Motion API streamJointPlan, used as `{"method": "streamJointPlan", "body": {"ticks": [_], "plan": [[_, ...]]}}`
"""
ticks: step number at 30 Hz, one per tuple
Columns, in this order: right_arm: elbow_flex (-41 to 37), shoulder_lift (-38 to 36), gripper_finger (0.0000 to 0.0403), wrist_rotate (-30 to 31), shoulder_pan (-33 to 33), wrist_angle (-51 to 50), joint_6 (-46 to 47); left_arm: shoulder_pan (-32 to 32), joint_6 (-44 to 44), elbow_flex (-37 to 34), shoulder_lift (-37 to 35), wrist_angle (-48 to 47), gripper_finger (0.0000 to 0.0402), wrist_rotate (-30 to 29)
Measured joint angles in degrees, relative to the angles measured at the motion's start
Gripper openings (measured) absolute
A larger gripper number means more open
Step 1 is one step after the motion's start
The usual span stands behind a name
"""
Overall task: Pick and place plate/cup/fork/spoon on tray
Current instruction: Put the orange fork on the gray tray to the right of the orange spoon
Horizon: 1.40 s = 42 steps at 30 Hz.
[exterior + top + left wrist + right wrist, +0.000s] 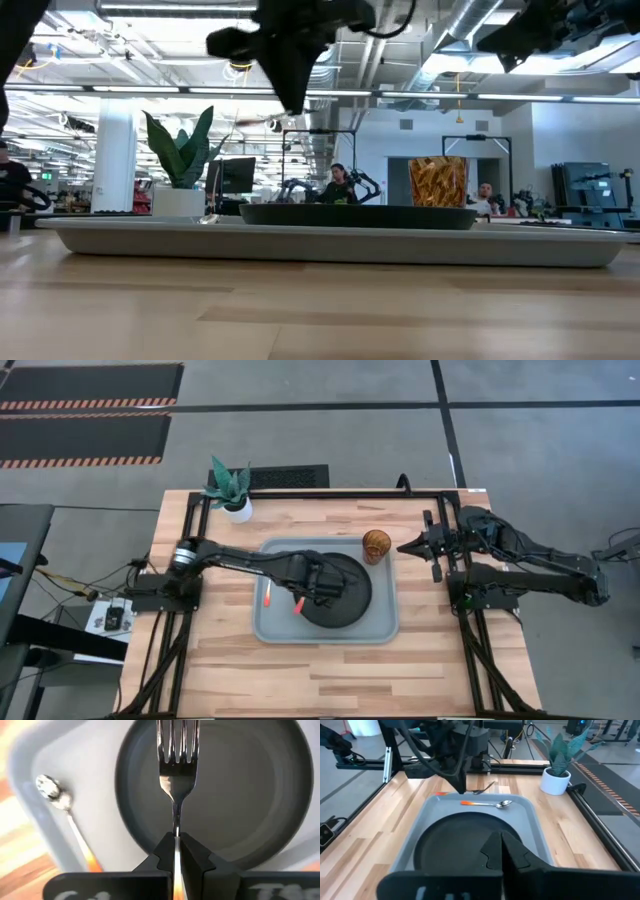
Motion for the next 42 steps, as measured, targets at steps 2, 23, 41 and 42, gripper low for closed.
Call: {"method": "streamJointPlan", "body": {"ticks": [2,23,41,42], "plan": [[0.00,0.04,0.0006,0.12,-0.14,0.10,0.02,0.55,-0.72,-7.08,-3.82,5.14,0.0000,0.84],[0.00,3.57,0.0006,2.13,-5.34,3.25,5.23,7.76,-6.91,-42.95,-19.01,26.21,0.0000,6.10],[0.00,4.52,0.0005,4.96,-5.30,3.30,8.38,11.54,-3.53,-46.86,-18.79,32.16,0.0000,8.21],[0.00,4.52,0.0005,4.96,-5.30,3.31,8.38,11.78,-3.70,-46.86,-18.79,32.18,0.0000,8.31]]}}
